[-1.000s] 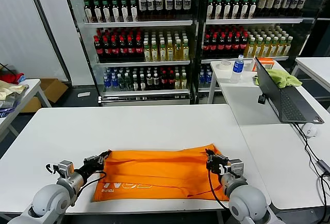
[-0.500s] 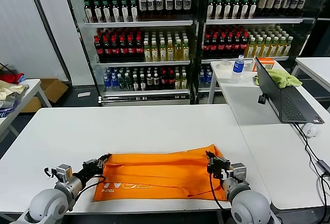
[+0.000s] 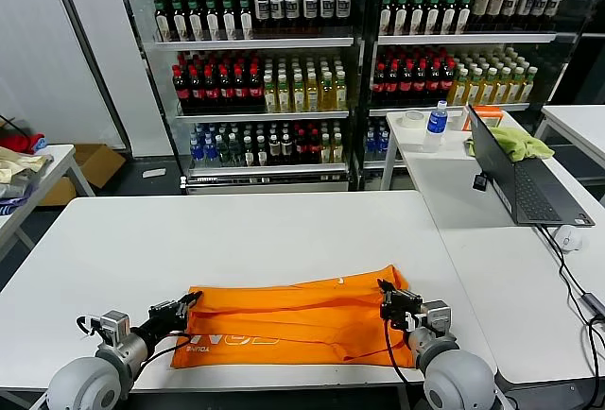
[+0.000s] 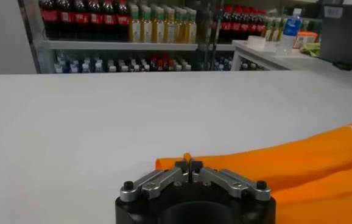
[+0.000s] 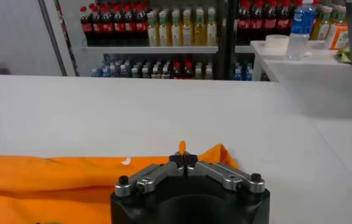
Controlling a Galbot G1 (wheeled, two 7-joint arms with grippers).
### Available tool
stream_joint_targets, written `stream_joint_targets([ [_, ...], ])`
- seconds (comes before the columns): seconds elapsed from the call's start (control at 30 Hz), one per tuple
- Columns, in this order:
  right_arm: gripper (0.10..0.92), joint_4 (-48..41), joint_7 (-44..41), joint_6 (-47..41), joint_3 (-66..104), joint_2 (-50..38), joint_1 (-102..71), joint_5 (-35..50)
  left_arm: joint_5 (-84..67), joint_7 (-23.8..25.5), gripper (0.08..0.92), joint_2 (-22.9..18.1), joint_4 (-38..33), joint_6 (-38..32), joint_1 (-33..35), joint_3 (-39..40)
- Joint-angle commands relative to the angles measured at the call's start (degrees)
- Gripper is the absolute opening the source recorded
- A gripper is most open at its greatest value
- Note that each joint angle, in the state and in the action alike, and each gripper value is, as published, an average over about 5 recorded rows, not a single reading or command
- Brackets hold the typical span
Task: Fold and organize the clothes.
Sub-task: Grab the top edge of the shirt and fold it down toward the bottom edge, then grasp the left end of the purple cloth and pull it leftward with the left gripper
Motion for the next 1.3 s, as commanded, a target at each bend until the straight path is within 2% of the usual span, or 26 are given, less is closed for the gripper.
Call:
stream_joint_targets([
  [0.03,0.106,-0.97,-0.43,0.27,-0.07,-0.05,-0.29,-0.36,1.40,-1.18,0.082,-0.15,-2.95,1.77,2.62,-0.42],
  [0.23,0.107,0.65,-1.02,-0.66,0.40,-0.66,-1.39,-0.94,7.42,-2.80,0.092,-1.13,-2.96,3.62,3.24,0.59],
  [0.37,0.148,1.63,-0.92,-1.32,0.87,-0.55,-2.47,-1.33,8.75,-3.50,0.187,-1.58,-4.46,3.72,3.60,0.21],
  [0.5,0.258,3.83,-0.48,-1.40,1.68,0.06,-4.42,-2.62,9.30,-6.33,0.299,-2.06,-7.33,2.71,3.34,0.22],
  [0.67,0.406,8.29,-0.01,-1.58,3.07,0.21,-7.15,-4.47,7.35,-16.72,0.447,-3.15,-9.20,1.93,2.43,1.39],
  [0.77,0.475,10.45,0.22,-1.86,4.04,0.13,-8.31,-4.81,5.87,-21.15,0.533,-3.81,-10.21,3.13,3.68,1.54],
  [1.03,0.743,9.91,1.17,-2.04,5.13,-0.31,-9.61,-4.86,5.00,-24.53,0.756,-6.74,-10.91,3.88,5.90,2.30],
  [1.13,0.807,9.78,1.43,-2.04,4.80,0.07,-9.69,-5.13,4.48,-25.44,0.807,-7.76,-10.15,2.23,5.63,3.07],
  [1.3,0.822,9.09,1.75,-2.02,3.83,0.70,-9.70,-6.38,2.25,-27.32,0.822,-9.10,-8.78,1.58,4.76,3.45],
])
